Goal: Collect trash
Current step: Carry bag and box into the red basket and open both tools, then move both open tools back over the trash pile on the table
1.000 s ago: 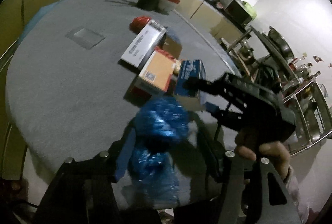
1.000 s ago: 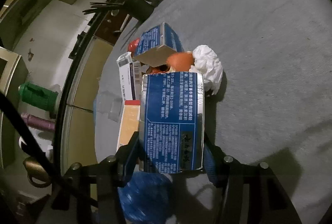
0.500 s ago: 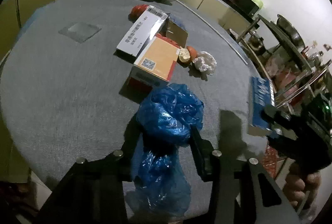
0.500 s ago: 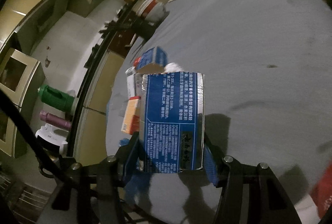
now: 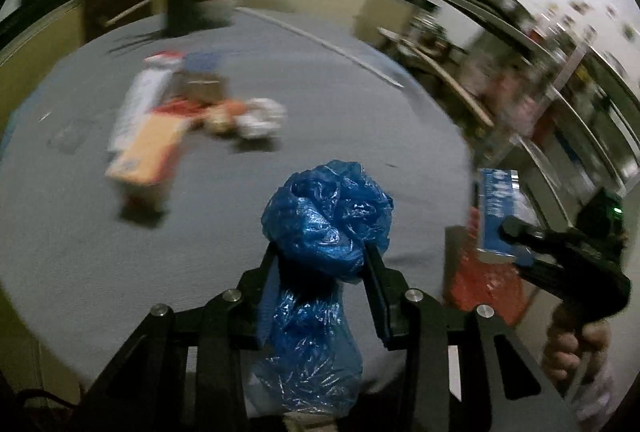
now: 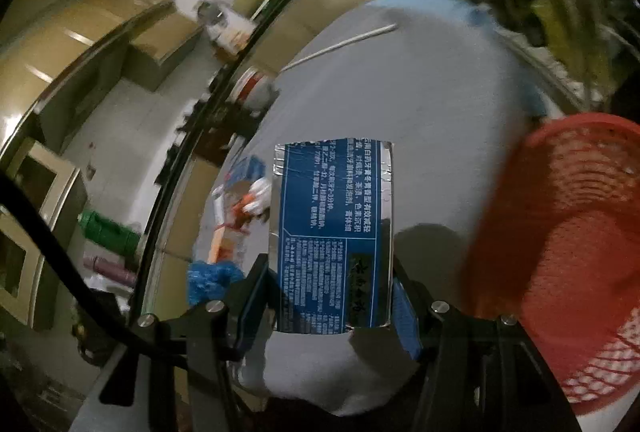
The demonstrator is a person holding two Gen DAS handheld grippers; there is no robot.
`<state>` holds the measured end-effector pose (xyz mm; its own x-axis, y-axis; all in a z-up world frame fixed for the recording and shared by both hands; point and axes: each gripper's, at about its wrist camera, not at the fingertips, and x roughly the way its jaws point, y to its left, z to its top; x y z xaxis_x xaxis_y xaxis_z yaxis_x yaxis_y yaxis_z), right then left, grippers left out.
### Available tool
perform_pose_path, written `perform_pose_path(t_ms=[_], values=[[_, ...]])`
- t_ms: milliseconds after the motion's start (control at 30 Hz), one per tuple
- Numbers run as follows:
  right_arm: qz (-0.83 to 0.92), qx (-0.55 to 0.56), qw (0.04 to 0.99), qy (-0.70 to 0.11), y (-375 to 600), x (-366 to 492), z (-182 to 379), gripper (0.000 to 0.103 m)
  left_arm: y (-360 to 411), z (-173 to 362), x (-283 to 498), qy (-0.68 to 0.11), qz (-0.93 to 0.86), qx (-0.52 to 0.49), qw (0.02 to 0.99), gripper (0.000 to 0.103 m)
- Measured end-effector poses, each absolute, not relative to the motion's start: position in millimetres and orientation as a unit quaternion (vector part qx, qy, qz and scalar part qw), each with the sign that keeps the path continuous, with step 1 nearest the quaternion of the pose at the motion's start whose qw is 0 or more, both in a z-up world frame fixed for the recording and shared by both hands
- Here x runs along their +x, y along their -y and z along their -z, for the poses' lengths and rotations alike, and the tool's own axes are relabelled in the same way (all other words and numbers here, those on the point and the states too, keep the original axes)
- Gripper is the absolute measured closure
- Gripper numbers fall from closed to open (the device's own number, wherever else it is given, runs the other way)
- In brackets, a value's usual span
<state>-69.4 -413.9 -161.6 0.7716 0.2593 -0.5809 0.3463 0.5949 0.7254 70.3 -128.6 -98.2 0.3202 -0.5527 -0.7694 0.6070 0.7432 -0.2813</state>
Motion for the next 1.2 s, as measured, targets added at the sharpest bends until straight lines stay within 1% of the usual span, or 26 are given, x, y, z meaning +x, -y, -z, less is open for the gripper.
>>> perform_pose_path(t_ms=[233, 367, 467, 533, 600, 633, 700, 867, 1000, 1200], values=[[0.103, 0.49, 0.802, -0.324, 468.3, -143.7, 183.1, 0.044, 225.8, 92.4, 25.3, -0.45, 0.455, 0.109, 0.76, 0.062], [0.138, 0.517, 0.781, -0.323, 490.1, -184.4, 198.5, 0.044, 275.1, 99.0, 1.8, -0.449, 0.49, 0.15, 0.732, 0.061], [0.155, 0.535, 0.765, -0.323, 500.1, -205.4, 207.2, 0.042, 310.1, 110.5, -13.1, -0.464, 0.508, 0.172, 0.705, 0.061], [0.166, 0.544, 0.756, -0.323, 504.3, -213.3, 210.5, 0.04, 328.2, 118.7, -18.8, -0.471, 0.51, 0.188, 0.695, 0.057], [0.178, 0.547, 0.747, -0.334, 506.3, -217.7, 213.0, 0.038, 341.4, 126.3, -23.2, -0.484, 0.511, 0.198, 0.682, 0.057], [0.179, 0.547, 0.745, -0.337, 507.9, -219.6, 214.3, 0.038, 346.5, 127.7, -25.5, -0.489, 0.511, 0.197, 0.678, 0.053], [0.183, 0.546, 0.744, -0.339, 511.2, -223.8, 212.8, 0.035, 348.1, 129.3, -24.8, -0.498, 0.51, 0.192, 0.675, 0.045], [0.186, 0.546, 0.752, -0.319, 517.7, -230.7, 205.3, 0.035, 333.4, 118.6, -14.3, -0.491, 0.5, 0.178, 0.691, 0.044], [0.19, 0.543, 0.758, -0.308, 518.3, -227.1, 198.5, 0.035, 306.9, 106.9, -5.5, -0.472, 0.481, 0.178, 0.718, 0.042], [0.174, 0.528, 0.771, -0.312, 504.5, -203.4, 188.5, 0.035, 230.7, 98.2, 6.6, -0.45, 0.428, 0.175, 0.764, 0.04]])
